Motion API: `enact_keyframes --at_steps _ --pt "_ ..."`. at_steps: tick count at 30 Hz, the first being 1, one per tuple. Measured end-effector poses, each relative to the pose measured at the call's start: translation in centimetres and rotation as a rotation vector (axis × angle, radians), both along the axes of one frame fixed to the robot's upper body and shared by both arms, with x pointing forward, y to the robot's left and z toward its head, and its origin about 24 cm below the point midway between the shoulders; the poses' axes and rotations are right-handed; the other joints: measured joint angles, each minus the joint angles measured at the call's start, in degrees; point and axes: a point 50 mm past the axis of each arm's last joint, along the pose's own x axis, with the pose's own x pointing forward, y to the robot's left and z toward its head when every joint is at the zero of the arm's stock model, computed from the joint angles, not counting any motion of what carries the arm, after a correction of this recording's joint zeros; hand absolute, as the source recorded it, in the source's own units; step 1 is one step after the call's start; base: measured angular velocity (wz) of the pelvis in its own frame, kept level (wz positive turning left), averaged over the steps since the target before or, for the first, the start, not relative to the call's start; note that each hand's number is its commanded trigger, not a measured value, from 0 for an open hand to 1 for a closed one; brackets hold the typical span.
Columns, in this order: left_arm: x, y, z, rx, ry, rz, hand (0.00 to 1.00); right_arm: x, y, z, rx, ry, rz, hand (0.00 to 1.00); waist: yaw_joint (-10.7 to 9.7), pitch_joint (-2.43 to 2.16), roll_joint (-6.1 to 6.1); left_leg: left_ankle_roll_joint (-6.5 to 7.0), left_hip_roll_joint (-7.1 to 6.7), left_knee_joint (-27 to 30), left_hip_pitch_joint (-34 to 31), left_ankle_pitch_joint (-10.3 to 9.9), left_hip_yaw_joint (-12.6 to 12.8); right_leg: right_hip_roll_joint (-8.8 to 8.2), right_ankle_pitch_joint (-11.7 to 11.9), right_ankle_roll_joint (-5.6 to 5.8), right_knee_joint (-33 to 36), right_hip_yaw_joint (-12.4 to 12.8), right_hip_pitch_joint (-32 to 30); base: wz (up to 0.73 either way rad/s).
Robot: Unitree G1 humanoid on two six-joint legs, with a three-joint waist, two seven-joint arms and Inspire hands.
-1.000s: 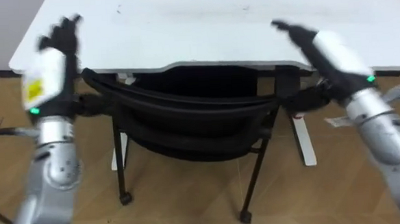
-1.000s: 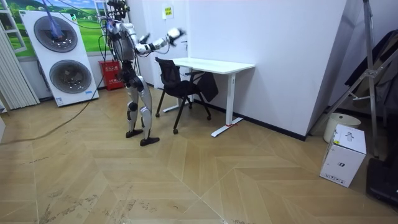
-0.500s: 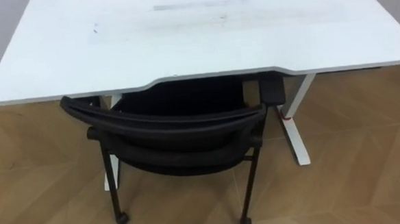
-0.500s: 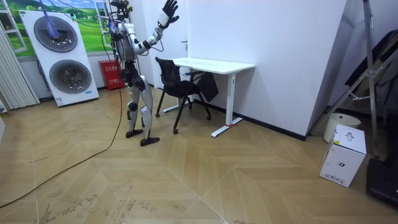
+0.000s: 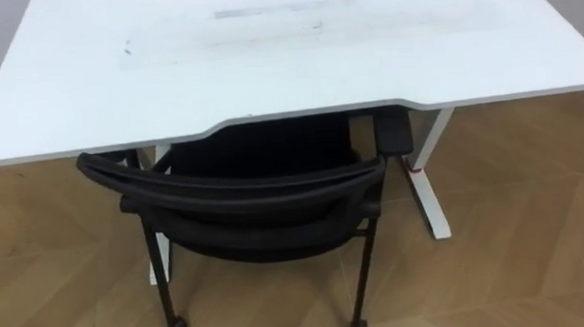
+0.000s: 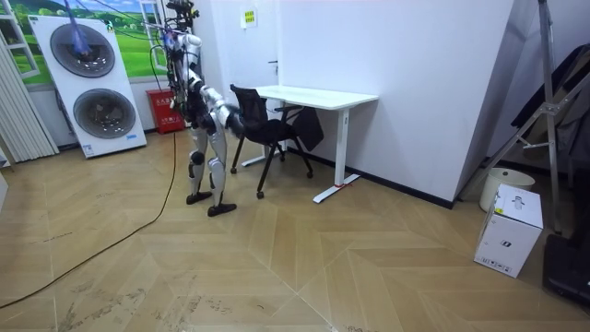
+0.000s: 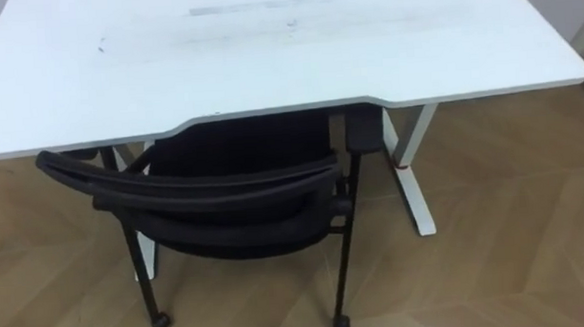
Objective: Push chair
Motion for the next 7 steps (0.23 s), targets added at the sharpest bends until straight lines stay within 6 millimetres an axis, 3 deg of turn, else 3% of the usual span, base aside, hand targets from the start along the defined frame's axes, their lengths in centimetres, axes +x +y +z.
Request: enact_keyframes --at_steps 2,3,6,7 --pt "-3.3 -1.7 -1.2 -0.097 0.083 0.044 0.0 -3.0 2.7 -3.2 0.161 0.087 -0.036 0.0 0.5 -0.64 0.25 0.02 0.01 0.1 0.2 -0.2 -0.2 -0.03 -0.1 0.1 -0.2 -0.1 0.5 0.08" --pt "-5.3 -2.6 -1.6 -0.146 0.12 0.08 0.0 -4.5 4.5 -4.7 0.254 0.137 -0.033 0.0 0.6 -0.73 0.1 0.04 0.0 0.1 0.5 -0.2 -0.2 -0.1 -0.2 0.13 -0.2 -0.2 0.9 0.08" --pt "-9.4 -4.7 -2.0 -0.253 0.199 0.161 0.0 -6.9 7.8 -6.7 0.422 0.225 0.022 0.0 0.8 -0.58 0.28 0.06 -0.04 0.7 0.8 -0.5 -0.2 -0.21 -0.4 0.16 0.4 0.1 1.1 -0.03" --pt "-9.9 -5.0 -2.1 -0.272 0.213 0.166 0.0 -7.2 8.3 -6.9 0.445 0.238 0.039 0.0 0.8 -0.66 0.1 0.09 -0.06 1.0 0.8 -0.5 -0.2 -0.24 -0.4 0.17 0.6 0.1 1.2 0.0"
